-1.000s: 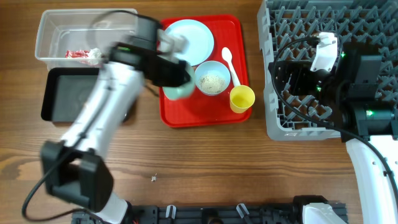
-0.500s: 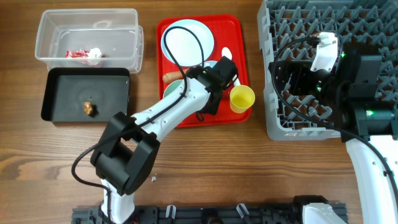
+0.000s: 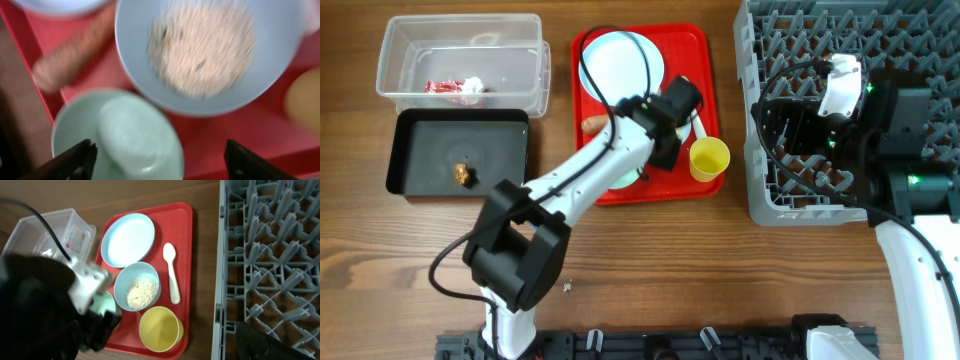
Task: Sort waste into correct bins and load items into the dishwasher rack
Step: 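Return the green bowl to the red tray and release it, then grasp the rim of the blue rice bowl with the left gripper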
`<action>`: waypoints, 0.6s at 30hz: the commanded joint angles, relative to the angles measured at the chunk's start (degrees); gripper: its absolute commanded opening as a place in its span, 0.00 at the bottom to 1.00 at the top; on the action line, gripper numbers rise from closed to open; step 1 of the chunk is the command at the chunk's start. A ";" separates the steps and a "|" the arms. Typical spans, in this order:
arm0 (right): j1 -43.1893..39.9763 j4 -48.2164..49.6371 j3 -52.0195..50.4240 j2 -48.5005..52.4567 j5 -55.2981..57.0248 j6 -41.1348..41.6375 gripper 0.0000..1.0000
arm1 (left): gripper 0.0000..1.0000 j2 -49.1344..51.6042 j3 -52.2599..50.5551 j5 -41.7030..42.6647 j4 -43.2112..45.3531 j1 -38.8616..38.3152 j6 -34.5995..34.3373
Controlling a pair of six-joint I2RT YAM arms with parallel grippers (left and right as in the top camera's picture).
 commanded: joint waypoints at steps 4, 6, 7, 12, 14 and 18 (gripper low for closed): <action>0.24 -0.37 1.03 3.30 0.33 0.70 0.92 | 0.94 0.92 3.74 11.10 11.76 3.87 15.41; 0.24 0.31 1.05 3.37 -0.55 5.01 0.88 | 0.96 2.10 3.74 11.89 15.41 4.22 17.11; 0.24 0.90 1.05 3.02 -0.57 5.84 0.88 | 0.96 2.56 3.74 11.89 16.61 4.20 17.77; 0.24 3.28 1.05 -0.70 0.68 6.19 0.89 | 0.95 4.39 3.76 12.83 19.06 4.04 17.88; 0.24 3.39 1.05 -2.69 2.86 6.05 0.93 | 0.93 4.76 3.76 13.51 18.82 3.93 17.88; 0.24 2.56 1.05 -5.40 5.97 6.03 0.95 | 0.83 5.05 3.74 14.10 17.64 3.19 20.09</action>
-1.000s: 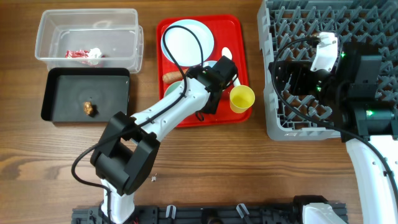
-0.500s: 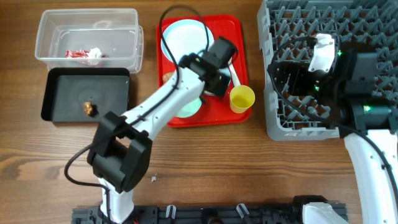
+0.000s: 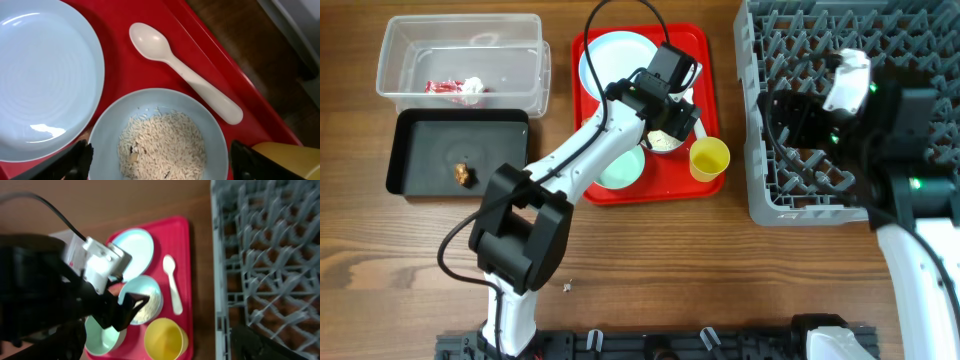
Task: Sort waste into correct bins and load items into the dishwasher rack
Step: 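Grasp the rim of the blue rice bowl with the left gripper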
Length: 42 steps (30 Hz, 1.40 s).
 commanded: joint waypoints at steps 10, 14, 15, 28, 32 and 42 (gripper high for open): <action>0.24 -3.43 1.03 -2.89 4.20 0.44 0.98 | 0.44 0.68 0.52 2.60 -9.88 -3.08 13.86; 0.24 -3.54 1.03 -2.38 4.17 0.26 0.98 | 0.45 0.68 0.52 4.09 -12.55 -2.86 14.64; 0.24 -3.54 1.03 -2.36 4.17 0.26 0.98 | 0.45 0.68 0.48 4.35 -12.83 -2.86 14.67; 0.24 -3.78 1.03 -2.38 4.17 0.24 0.99 | 0.42 5.22 0.46 6.21 -13.38 -2.86 14.88; 0.24 -3.78 1.03 -2.38 4.20 0.22 0.99 | 0.40 5.49 0.46 6.21 -12.17 -2.47 14.84; 0.24 -3.78 1.03 -2.38 4.17 0.22 0.99 | 0.04 5.49 0.46 5.99 -9.75 -1.25 14.43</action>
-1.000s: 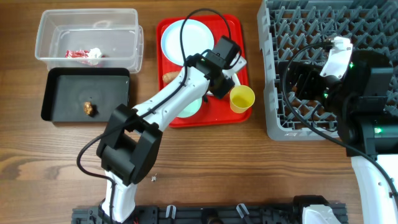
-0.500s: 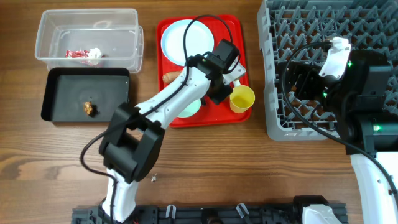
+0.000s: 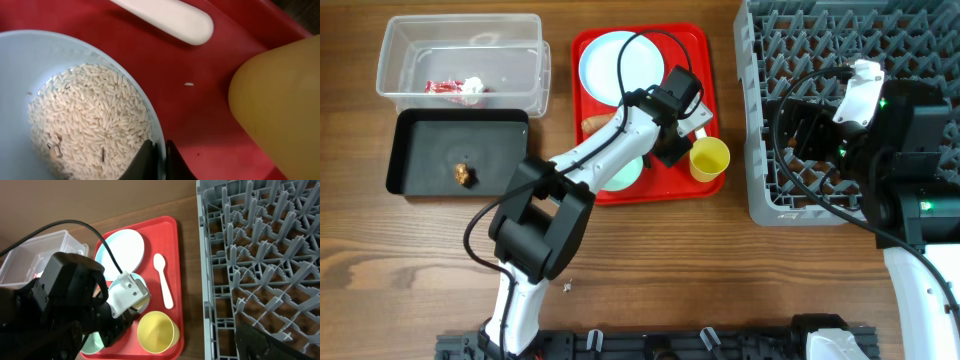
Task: Sort waste into correct bins and load items into the dishwasher rack
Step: 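Grasp the rim of the blue rice bowl with the left gripper, then tip the blue bowl over the black tray to pour out the rice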
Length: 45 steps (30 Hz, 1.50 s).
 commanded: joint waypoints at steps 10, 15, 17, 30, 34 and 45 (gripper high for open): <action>0.24 0.00 1.01 0.44 1.20 0.20 1.00 | 0.04 -0.02 0.48 -1.66 3.52 0.70 -3.61; 0.24 0.02 1.01 0.44 1.20 0.20 1.00 | 0.04 -1.81 0.48 -6.71 6.71 0.70 -8.15; 0.24 0.02 1.01 0.44 1.18 0.22 1.00 | 0.04 -2.86 0.48 -7.37 7.82 0.70 -9.27; 0.24 -0.09 1.01 0.44 1.18 0.22 1.00 | 0.04 -14.51 0.48 -9.20 5.86 5.38 -26.12; 0.24 -0.04 1.01 0.42 1.18 0.00 1.00 | 0.04 -19.17 0.48 -8.44 -1.38 11.85 -34.67; 0.24 0.20 1.01 0.44 1.18 -0.42 1.00 | 0.04 -21.49 0.33 7.26 -18.73 37.31 -33.81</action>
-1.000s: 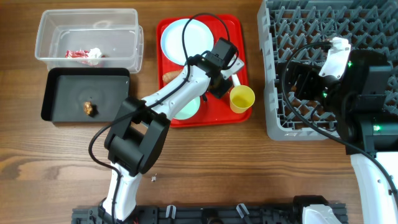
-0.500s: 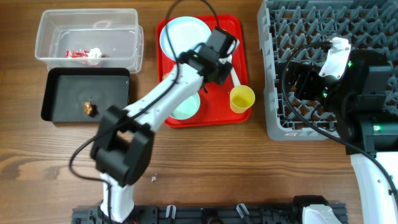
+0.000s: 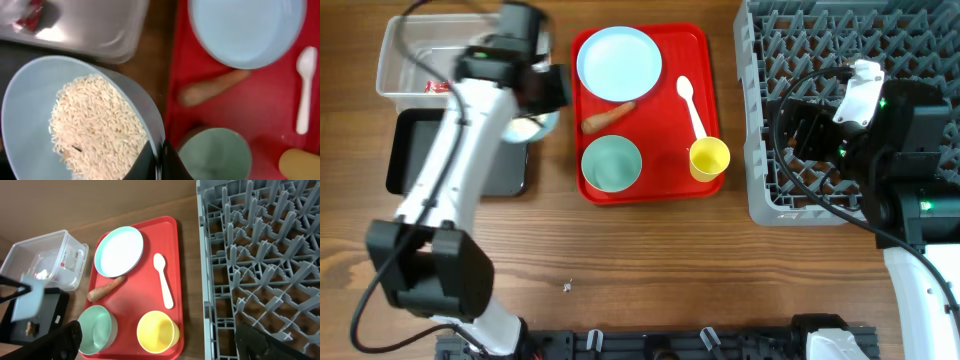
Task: Sort waste into correct bins and load items into the dishwasher rack
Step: 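Tip the blue bowl over the black tray to pour out the rice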
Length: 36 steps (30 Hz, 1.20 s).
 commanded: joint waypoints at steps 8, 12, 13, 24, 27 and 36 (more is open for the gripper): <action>0.24 0.28 1.01 0.44 1.18 -0.42 1.00 | 0.04 -1.03 -6.80 27.54 2.21 25.70 12.70; 0.24 0.35 1.01 0.44 1.20 -0.39 1.00 | 0.04 -1.03 -15.28 41.33 10.43 34.60 17.00; 0.24 0.39 1.01 0.44 1.20 -0.39 1.00 | 0.04 -1.03 -16.65 43.28 12.17 35.80 17.03; 0.24 0.52 1.01 0.44 1.18 -0.35 0.99 | 0.04 -1.03 -25.53 63.14 23.82 46.40 16.87; 0.24 0.52 1.01 0.44 1.16 -0.35 1.00 | 0.04 -1.03 -25.53 69.07 24.92 48.02 16.61; 0.24 0.52 1.01 0.44 1.18 -0.37 1.00 | 0.04 -1.03 -25.53 80.37 25.07 53.07 16.41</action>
